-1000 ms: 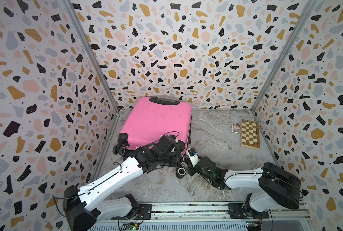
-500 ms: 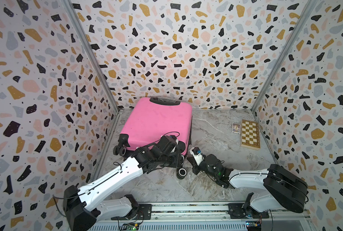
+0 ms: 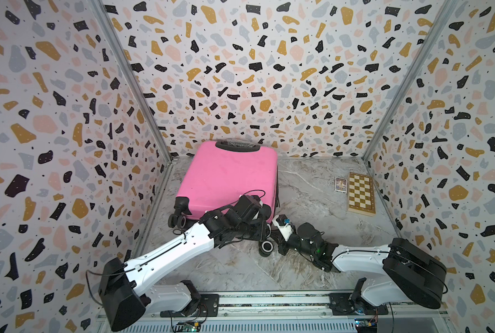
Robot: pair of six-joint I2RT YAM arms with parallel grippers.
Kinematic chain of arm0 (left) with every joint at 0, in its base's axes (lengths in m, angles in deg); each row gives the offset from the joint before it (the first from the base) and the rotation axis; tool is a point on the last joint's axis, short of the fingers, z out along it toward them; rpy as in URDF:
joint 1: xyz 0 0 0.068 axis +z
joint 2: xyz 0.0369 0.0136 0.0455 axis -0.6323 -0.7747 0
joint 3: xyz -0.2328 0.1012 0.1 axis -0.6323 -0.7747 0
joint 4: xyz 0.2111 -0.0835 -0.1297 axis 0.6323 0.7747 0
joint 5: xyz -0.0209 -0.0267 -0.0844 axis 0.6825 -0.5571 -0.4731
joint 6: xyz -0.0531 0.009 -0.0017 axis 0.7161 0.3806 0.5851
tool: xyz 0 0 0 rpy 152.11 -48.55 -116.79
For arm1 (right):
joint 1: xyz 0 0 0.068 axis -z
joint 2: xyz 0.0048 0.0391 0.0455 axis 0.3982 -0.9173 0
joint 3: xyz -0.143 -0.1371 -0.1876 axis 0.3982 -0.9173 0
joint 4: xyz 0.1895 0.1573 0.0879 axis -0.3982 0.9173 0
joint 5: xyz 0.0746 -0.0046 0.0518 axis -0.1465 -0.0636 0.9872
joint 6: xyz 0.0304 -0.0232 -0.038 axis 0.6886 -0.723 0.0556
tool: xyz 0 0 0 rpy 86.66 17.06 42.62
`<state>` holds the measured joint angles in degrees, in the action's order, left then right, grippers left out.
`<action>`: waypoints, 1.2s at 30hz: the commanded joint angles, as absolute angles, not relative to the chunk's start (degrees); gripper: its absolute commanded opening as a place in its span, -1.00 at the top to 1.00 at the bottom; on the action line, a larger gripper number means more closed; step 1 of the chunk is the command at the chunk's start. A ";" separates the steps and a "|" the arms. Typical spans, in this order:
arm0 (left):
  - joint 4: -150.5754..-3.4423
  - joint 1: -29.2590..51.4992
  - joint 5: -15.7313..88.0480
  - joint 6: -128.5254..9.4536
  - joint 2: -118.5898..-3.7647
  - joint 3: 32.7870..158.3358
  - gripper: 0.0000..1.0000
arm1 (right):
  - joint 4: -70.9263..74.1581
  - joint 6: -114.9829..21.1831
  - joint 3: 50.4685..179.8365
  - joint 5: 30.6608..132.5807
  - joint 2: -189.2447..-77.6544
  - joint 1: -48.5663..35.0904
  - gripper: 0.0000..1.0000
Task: Close the suitcase zippers
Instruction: Zip the zipper on the suitcase.
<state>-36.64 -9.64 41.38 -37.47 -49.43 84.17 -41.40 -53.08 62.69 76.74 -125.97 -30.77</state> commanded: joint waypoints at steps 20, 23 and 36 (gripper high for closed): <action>-70.45 -9.68 29.06 -41.82 -70.18 98.72 1.00 | -67.69 -33.07 53.12 95.00 -124.61 -23.08 1.00; -69.80 -9.69 28.79 -42.93 -71.16 99.78 1.00 | -75.36 -29.50 51.07 98.38 -125.65 -20.53 1.00; -61.79 -9.69 24.10 -46.44 -74.53 108.72 0.85 | -84.34 -23.92 51.88 103.73 -133.49 -19.54 1.00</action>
<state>-42.50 -9.53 25.14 -34.34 -73.43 103.60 -74.53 -24.67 50.41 88.50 -134.47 -16.72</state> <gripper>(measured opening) 0.481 0.060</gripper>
